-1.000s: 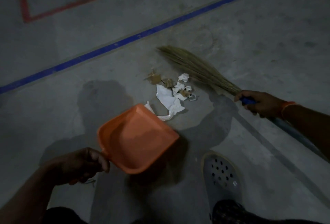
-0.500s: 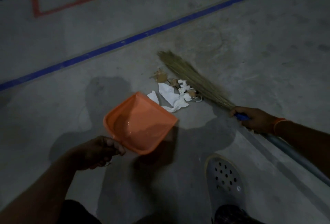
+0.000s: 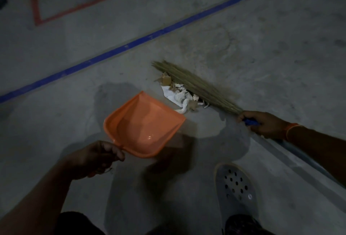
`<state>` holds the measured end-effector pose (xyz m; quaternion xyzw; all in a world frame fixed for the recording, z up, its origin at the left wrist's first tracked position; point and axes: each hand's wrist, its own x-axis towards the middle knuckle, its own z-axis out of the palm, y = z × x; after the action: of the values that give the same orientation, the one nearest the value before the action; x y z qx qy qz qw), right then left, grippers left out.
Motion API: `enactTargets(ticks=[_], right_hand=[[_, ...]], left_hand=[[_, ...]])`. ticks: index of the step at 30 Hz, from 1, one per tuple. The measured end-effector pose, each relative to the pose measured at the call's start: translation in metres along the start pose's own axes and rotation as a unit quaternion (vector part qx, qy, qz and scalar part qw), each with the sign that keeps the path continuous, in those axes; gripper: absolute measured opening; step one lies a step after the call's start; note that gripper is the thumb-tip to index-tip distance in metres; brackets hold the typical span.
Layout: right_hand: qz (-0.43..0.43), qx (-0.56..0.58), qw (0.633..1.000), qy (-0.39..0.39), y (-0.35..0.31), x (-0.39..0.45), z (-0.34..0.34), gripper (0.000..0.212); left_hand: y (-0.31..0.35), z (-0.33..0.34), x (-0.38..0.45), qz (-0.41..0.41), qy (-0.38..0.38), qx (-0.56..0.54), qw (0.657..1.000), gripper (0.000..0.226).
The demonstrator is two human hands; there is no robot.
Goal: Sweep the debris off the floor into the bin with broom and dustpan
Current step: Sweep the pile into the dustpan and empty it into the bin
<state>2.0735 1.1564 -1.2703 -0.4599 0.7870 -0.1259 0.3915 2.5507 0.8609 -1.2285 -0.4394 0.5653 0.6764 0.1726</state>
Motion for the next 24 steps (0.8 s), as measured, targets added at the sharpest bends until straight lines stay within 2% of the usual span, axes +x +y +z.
enactTargets(ticks=[3, 7, 11, 15, 18, 24], right_hand=[[-0.002, 0.006, 1.000, -0.001, 0.000, 0.004, 0.001, 0.045], [0.003, 0.038, 0.999, 0.005, -0.004, 0.007, 0.004, 0.037], [0.017, 0.038, 0.998, 0.036, 0.006, 0.008, 0.000, 0.039], [0.051, 0.043, 0.996, 0.050, 0.015, 0.008, -0.003, 0.043], [0.068, 0.021, 0.997, 0.024, 0.016, 0.012, -0.003, 0.044], [0.028, -0.027, 0.999, -0.018, 0.005, 0.017, 0.011, 0.043]], left_hand=[[-0.013, -0.006, -0.012, -0.019, 0.019, -0.024, 0.999, 0.015], [-0.022, -0.009, -0.021, -0.039, -0.001, -0.024, 0.999, 0.024], [-0.028, -0.009, -0.023, -0.078, -0.014, 0.029, 0.996, 0.015], [-0.031, -0.009, -0.015, -0.063, -0.015, 0.033, 0.997, 0.015], [-0.026, -0.003, 0.000, -0.054, -0.002, 0.026, 0.998, 0.020], [-0.003, 0.017, 0.031, -0.032, 0.026, -0.005, 0.999, 0.021]])
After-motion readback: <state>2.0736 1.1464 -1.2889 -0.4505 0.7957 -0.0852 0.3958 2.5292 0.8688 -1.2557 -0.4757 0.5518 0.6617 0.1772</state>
